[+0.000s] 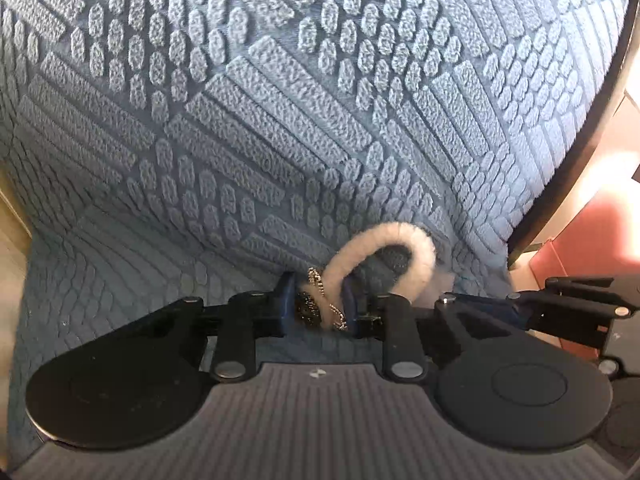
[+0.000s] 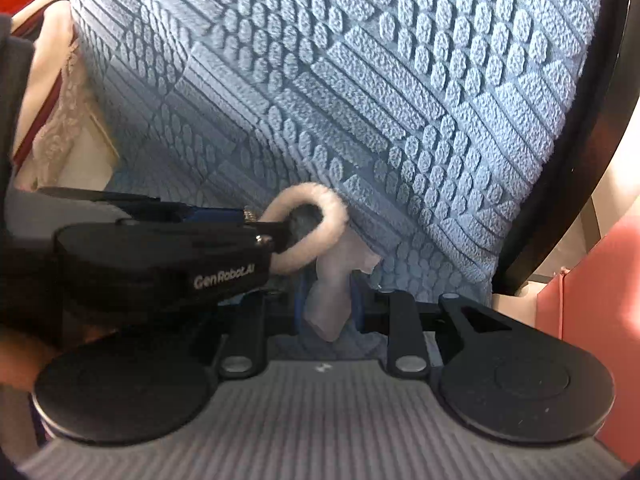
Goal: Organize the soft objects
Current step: 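Close the left tool on the keychain ring while the right tool grasps the white plastic bag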
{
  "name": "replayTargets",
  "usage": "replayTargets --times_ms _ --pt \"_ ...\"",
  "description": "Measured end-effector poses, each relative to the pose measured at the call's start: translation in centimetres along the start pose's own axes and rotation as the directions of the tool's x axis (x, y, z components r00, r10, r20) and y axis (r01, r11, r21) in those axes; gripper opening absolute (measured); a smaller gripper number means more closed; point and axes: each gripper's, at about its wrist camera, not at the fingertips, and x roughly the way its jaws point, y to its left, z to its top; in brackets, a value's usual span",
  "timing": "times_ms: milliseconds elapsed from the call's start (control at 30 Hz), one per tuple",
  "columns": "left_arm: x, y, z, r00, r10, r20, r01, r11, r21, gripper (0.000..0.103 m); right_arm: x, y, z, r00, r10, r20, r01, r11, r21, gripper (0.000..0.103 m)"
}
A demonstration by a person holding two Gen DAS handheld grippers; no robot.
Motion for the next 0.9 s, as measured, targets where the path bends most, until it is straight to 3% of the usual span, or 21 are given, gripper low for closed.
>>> replayTargets --times_ms 300,500,667,900 --pt "-1.1 -2.6 -1.1 0.999 0.029 0.015 -0.029 0.999 -0.022 0.021 0.3 0.6 0.6 1.000 -0.003 0.006 0.003 1.000 -0.010 0.028" --pt "-4.6 -0.9 -1.4 0.999 0.013 0.043 -0.009 0.996 -0.087 0.021 -1.4 1.2 -0.1 1.000 0.002 0.023 -0.002 1.000 -0.007 0.028" --pt "-4.1 -0.2 -2.0 0.999 0.030 0.026 -0.027 0.992 -0.120 0.021 -2.0 1.7 -1.3 1.000 0.003 0.015 -0.003 1.000 -0.008 0.028" --pt "-6.5 -0.3 -3.4 0.999 0.029 0.041 -0.023 0.990 -0.141 0.021 -4.0 1.6 -2.1 1.000 -0.014 0.028 0.014 1.000 0.012 0.028"
